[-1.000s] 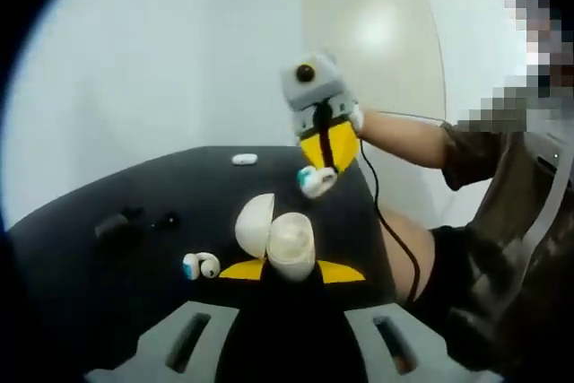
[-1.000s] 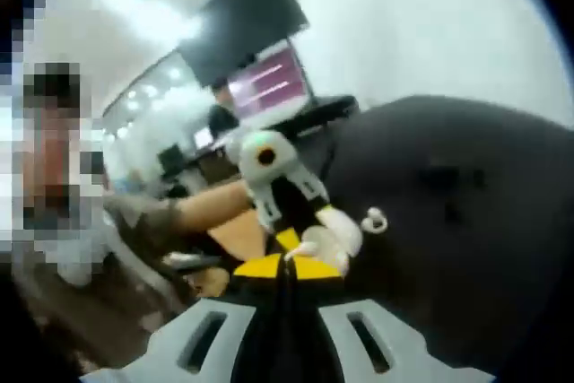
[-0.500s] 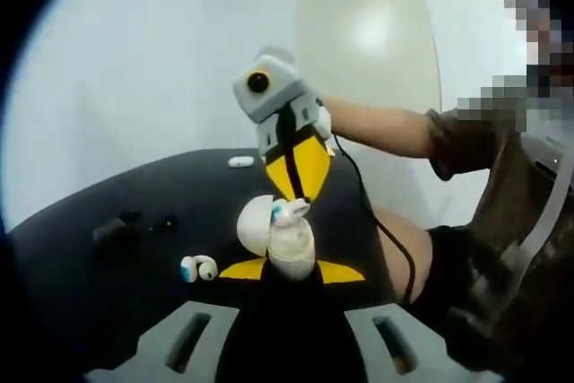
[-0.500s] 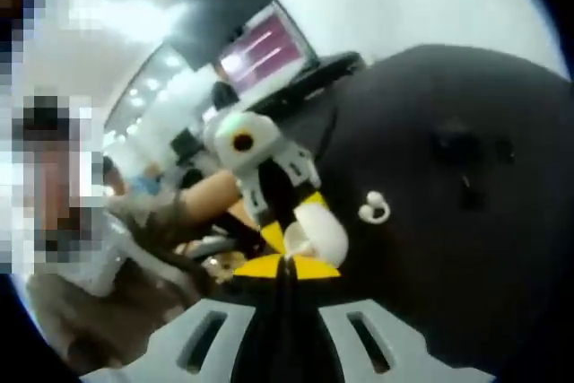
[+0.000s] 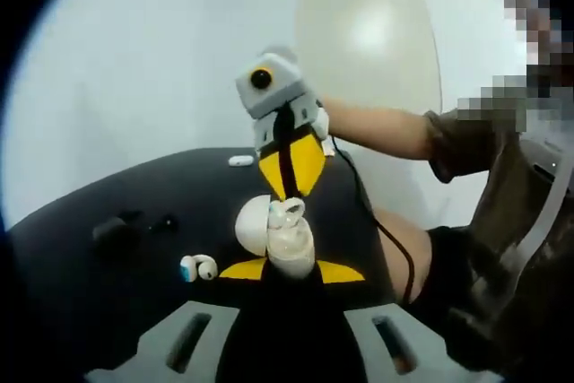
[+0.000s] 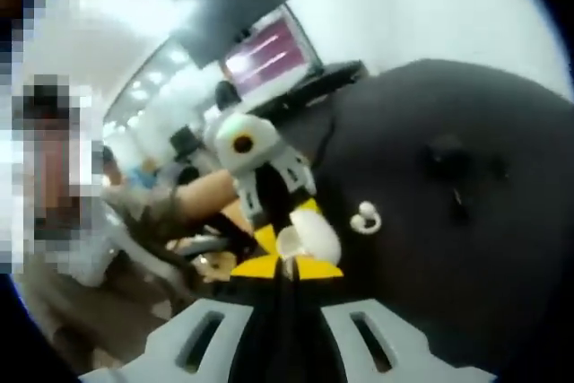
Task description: Pick up three earphones and place each one into its charging case using tactile feedback, ensure that each earphone is properly inserted and securely positioned inside the case.
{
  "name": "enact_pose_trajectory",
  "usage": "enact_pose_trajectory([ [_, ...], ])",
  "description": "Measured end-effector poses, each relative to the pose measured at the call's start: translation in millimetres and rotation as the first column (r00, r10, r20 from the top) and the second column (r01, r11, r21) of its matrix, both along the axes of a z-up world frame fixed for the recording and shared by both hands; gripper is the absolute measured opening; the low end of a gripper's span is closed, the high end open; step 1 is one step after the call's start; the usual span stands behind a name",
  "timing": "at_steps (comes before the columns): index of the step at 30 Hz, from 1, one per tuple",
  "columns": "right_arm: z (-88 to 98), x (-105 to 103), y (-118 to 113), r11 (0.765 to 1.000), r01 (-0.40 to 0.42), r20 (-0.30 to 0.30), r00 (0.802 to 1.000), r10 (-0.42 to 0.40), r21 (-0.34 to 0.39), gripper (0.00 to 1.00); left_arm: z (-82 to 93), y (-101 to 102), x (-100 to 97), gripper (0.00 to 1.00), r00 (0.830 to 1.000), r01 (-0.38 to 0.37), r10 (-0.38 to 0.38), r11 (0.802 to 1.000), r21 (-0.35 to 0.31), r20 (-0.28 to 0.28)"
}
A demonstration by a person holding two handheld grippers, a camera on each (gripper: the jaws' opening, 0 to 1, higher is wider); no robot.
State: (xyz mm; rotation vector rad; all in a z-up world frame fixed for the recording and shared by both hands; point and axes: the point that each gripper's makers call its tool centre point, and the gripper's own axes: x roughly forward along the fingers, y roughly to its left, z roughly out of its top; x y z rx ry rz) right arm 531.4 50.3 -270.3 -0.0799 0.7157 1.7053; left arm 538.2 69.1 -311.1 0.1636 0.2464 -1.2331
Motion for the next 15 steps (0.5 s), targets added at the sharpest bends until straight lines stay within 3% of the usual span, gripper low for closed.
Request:
enact_pose_trajectory([
  [5, 6.7, -1.8, -2.6, 0.999, 0.022, 0.027, 0.999, -0.023, 0.031, 0.10, -0.3, 1.1, 0.0, 0.17, 1.000, -0.003, 0.003, 1.000, 0.000, -0.005],
  [7, 5.9, 0.6, -2.6, 0.997, 0.076, 0.069, 0.995, -0.078, 0.027, 0.13, -0.7, 1.5, -0.1, 0.17, 1.000, -0.005, 0.005, 1.000, 0.001, -0.004],
  [9, 9.2, 4.0, -1.5, 0.985, 0.162, 0.160, 0.973, -0.169, 0.059, 0.14, -0.9, 1.8, -0.3, 0.17, 1.000, -0.006, 0.006, 1.000, 0.002, -0.005],
  [11, 10.9, 6.2, -2.5, 0.966, 0.243, 0.213, 0.943, -0.256, 0.085, 0.15, -1.1, 2.0, -0.4, 0.17, 1.000, -0.006, 0.006, 1.000, 0.002, -0.004],
  [15, -1.0, 4.1, -12.6, 0.918, 0.387, 0.340, 0.854, -0.393, 0.088, 0.15, -1.2, 2.3, -0.7, 0.17, 1.000, -0.006, 0.006, 1.000, 0.002, -0.003],
])
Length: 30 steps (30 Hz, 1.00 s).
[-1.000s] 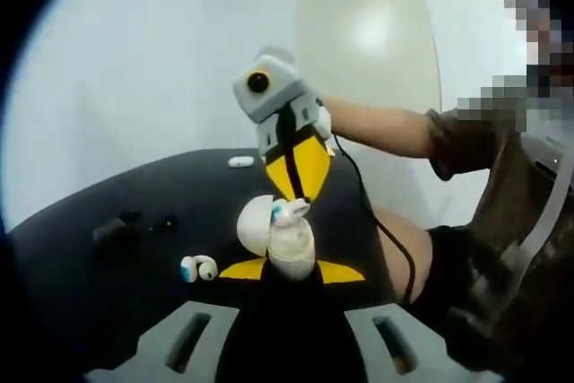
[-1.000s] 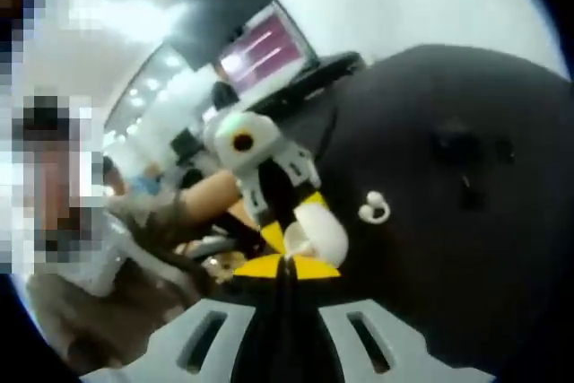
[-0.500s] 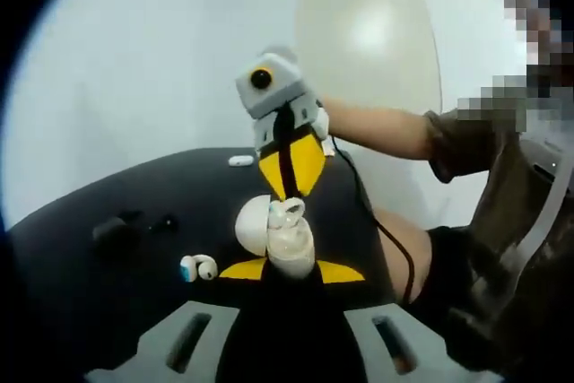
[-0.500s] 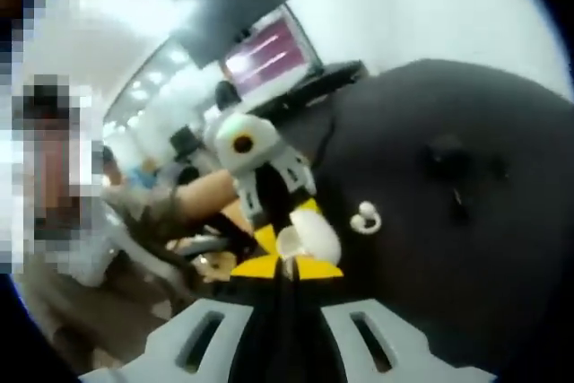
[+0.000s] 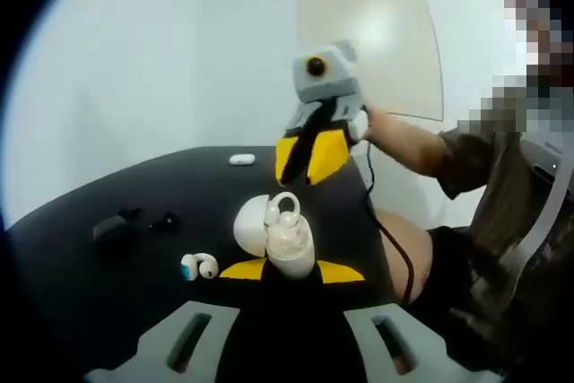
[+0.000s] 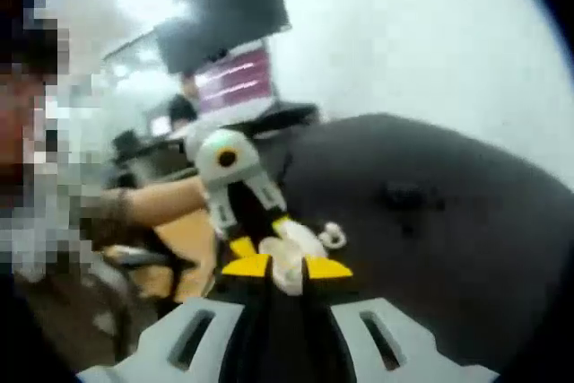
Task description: Pick up three earphones and place each one into its charging case using tactile feedback, ensure that each earphone is properly inserted and securely positioned inside the case.
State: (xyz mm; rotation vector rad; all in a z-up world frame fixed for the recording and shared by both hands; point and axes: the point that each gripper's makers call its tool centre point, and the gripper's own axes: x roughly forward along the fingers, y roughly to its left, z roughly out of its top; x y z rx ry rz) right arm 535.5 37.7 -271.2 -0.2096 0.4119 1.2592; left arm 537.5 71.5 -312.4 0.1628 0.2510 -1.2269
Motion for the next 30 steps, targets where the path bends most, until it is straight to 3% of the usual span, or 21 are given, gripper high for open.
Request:
enact_pose_trajectory([
  [3, -4.1, 2.0, -3.6, 0.992, 0.122, 0.014, 0.992, -0.122, 0.002, 0.15, -0.2, 0.1, 0.1, 0.17, 1.000, -0.002, 0.002, 1.000, 0.001, 0.001],
  [6, 1.2, -3.2, 3.2, 0.975, 0.211, 0.020, 0.977, -0.212, 0.065, 0.17, -0.4, 0.3, 1.0, 0.17, 1.000, -0.004, 0.004, 1.000, 0.002, 0.001],
  [7, 2.2, -2.8, 4.4, 0.961, 0.263, 0.015, 0.964, -0.265, 0.080, 0.17, -0.4, 0.4, 1.1, 0.17, 1.000, -0.004, 0.004, 1.000, 0.003, 0.002],
  [10, -3.2, 8.6, 2.3, 0.937, 0.343, 0.080, 0.934, -0.347, 0.059, 0.17, -0.6, 0.5, 1.5, 0.17, 1.000, -0.006, 0.006, 1.000, 0.003, -0.001],
  [17, -6.7, 21.2, 12.5, 0.936, 0.342, 0.052, 0.937, -0.347, 0.082, 0.13, -0.9, 1.3, 1.8, 0.17, 1.000, -0.007, 0.007, 1.000, 0.005, 0.001],
  [19, -6.7, 19.6, 14.7, 0.950, 0.305, 0.061, 0.949, -0.309, 0.060, 0.08, -0.8, 1.6, 2.3, 0.17, 1.000, -0.007, 0.007, 1.000, 0.004, 0.000],
  [23, -2.5, 17.9, 15.0, 0.969, 0.247, 0.120, 0.961, -0.248, 0.027, 0.08, -1.0, 2.0, 2.7, 0.17, 1.000, -0.007, 0.007, 1.000, 0.004, 0.001],
  [27, 8.5, 6.1, 22.7, 0.998, 0.055, 0.205, 0.978, -0.045, -0.044, 0.08, -1.5, 1.7, 2.8, 0.17, 1.000, -0.008, 0.008, 1.000, 0.006, -0.001],
  [30, 9.8, 1.3, 25.7, 0.990, -0.060, 0.203, 0.975, 0.085, -0.129, 0.08, -1.6, 1.4, 3.0, 0.17, 1.000, -0.007, 0.008, 1.000, 0.005, -0.002],
])
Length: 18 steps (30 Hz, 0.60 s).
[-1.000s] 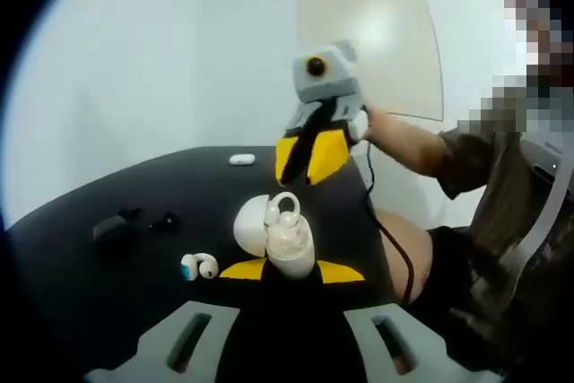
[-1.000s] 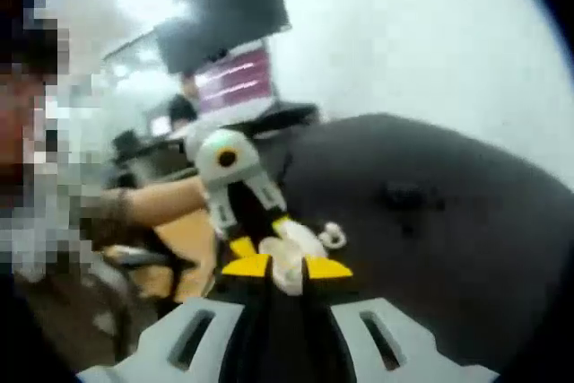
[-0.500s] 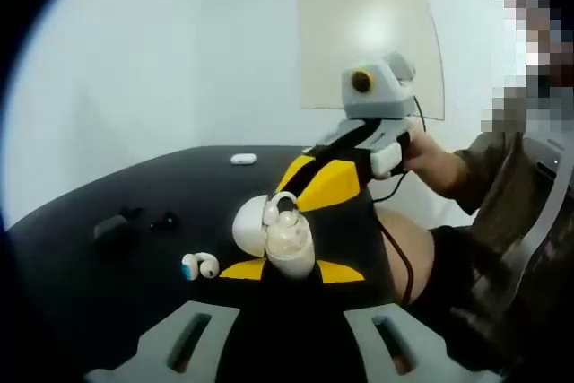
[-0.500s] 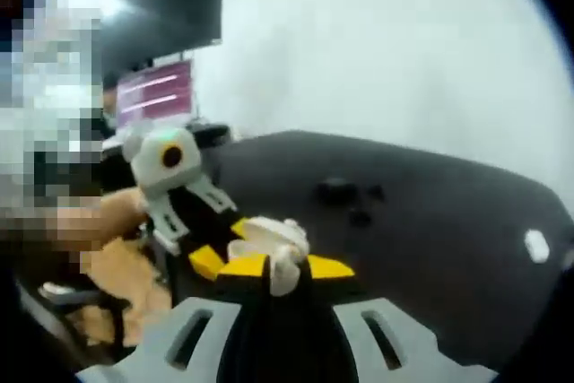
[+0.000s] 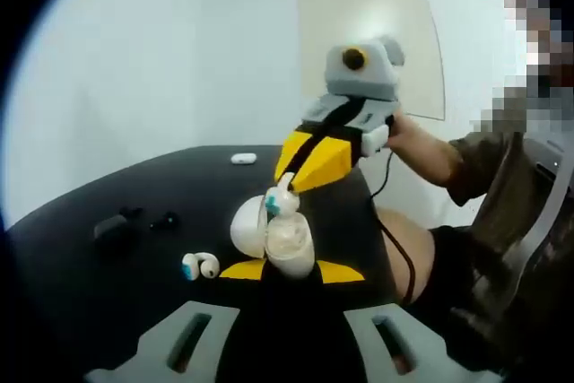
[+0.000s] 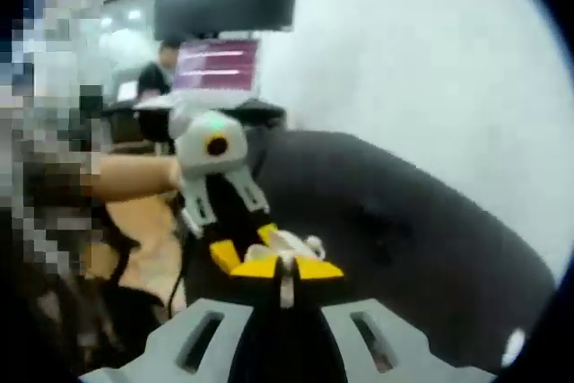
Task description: Pick up three earphones and place each one into its charging case using tactile feedback, ensure that each earphone is properly inserted and securely positioned inside the case.
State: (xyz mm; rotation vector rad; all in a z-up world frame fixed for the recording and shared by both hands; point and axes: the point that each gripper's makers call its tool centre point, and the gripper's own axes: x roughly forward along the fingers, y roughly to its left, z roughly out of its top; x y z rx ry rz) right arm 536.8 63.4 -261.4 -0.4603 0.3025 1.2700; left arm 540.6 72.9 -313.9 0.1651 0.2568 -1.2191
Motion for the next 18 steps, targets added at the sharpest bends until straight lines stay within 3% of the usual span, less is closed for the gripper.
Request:
enact_pose_trajectory([
  [3, -1.5, -0.8, 0.7, 0.992, -0.086, 0.031, 0.996, 0.089, -0.088, 0.08, 0.0, 0.0, 0.6, 0.17, 1.000, 0.000, 0.000, 1.000, 0.001, 0.002],
  [7, -6.5, -5.3, 0.3, 0.962, -0.182, 0.119, 0.971, 0.208, -0.202, 0.08, 0.1, -0.2, 0.3, 0.17, 1.000, 0.000, 0.000, 1.000, 0.001, 0.001],
  [14, -14.9, 1.4, -1.0, 0.943, -0.190, 0.135, 0.963, 0.233, -0.273, 0.08, 0.1, -0.9, -0.3, 0.17, 1.000, 0.002, -0.002, 1.000, 0.001, 0.003],
  [18, -18.1, -2.7, 2.0, 0.940, -0.227, 0.077, 0.964, 0.254, -0.255, 0.08, -0.1, -1.2, 0.0, 0.17, 1.000, 0.002, -0.002, 1.000, 0.003, 0.004],
])
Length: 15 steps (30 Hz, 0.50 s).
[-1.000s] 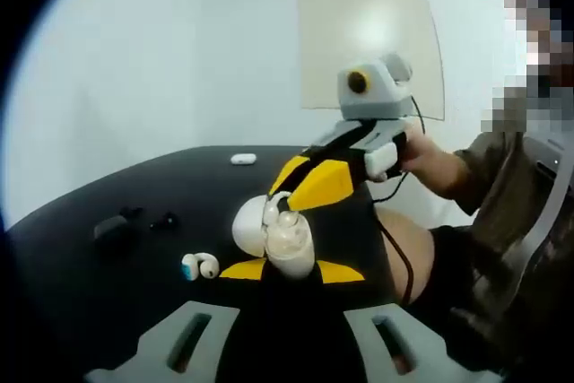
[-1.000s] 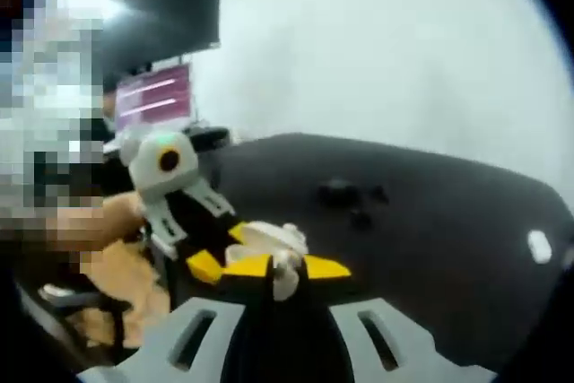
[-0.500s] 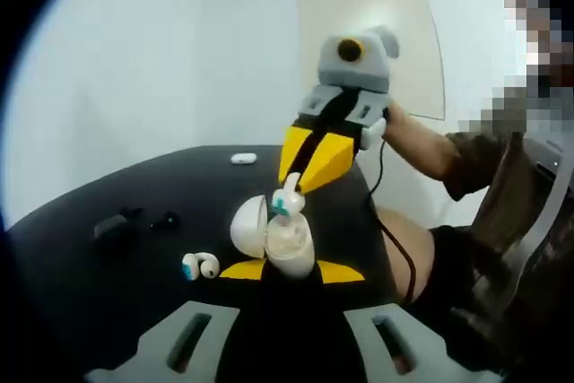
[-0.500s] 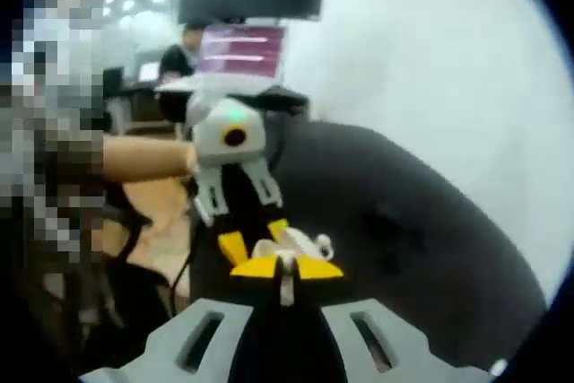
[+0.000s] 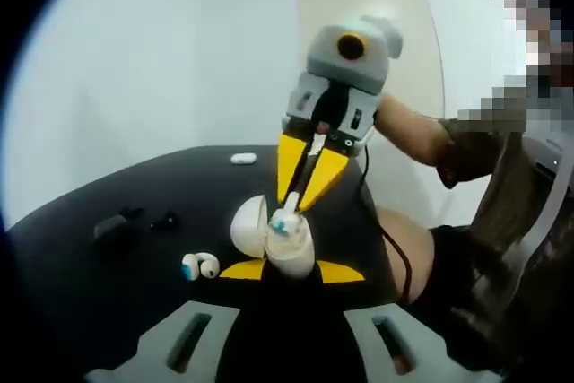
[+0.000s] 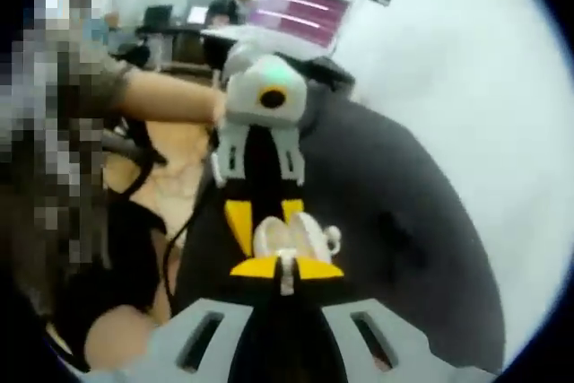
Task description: Pick up three earphones and place each one into its charging case using tactile feedback, ensure that each earphone is properly inserted and securely positioned inside the case.
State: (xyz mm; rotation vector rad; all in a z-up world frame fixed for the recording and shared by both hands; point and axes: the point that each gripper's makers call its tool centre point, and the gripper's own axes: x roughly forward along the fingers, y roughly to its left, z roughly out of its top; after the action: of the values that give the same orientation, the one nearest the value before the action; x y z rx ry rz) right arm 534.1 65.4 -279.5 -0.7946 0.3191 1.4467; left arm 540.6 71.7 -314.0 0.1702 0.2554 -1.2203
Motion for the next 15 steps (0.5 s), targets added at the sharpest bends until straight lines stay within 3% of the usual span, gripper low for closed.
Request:
enact_pose_trajectory([
  [2, -0.5, 1.6, -0.8, 1.000, -0.001, -0.009, 1.000, 0.001, -0.002, 0.08, 0.1, 0.0, 0.4, 0.17, 1.000, 0.000, 0.000, 1.000, 0.000, 0.000],
  [6, 1.1, -2.6, -4.8, 0.999, -0.049, -0.093, 0.995, 0.049, 0.000, 0.08, 0.3, -0.7, -0.6, 0.17, 1.000, 0.003, -0.003, 1.000, 0.000, 0.003],
  [11, 4.2, -2.8, -7.7, 0.984, -0.176, -0.107, 0.979, 0.172, -0.030, 0.08, 0.3, -1.2, -1.9, 0.17, 1.000, 0.003, -0.003, 1.000, 0.002, 0.007],
  [15, -1.6, 0.1, -8.4, 0.976, -0.210, -0.131, 0.971, 0.201, -0.064, 0.08, 0.8, -2.0, -3.2, 0.17, 1.000, 0.009, -0.009, 1.000, 0.001, 0.012],
])
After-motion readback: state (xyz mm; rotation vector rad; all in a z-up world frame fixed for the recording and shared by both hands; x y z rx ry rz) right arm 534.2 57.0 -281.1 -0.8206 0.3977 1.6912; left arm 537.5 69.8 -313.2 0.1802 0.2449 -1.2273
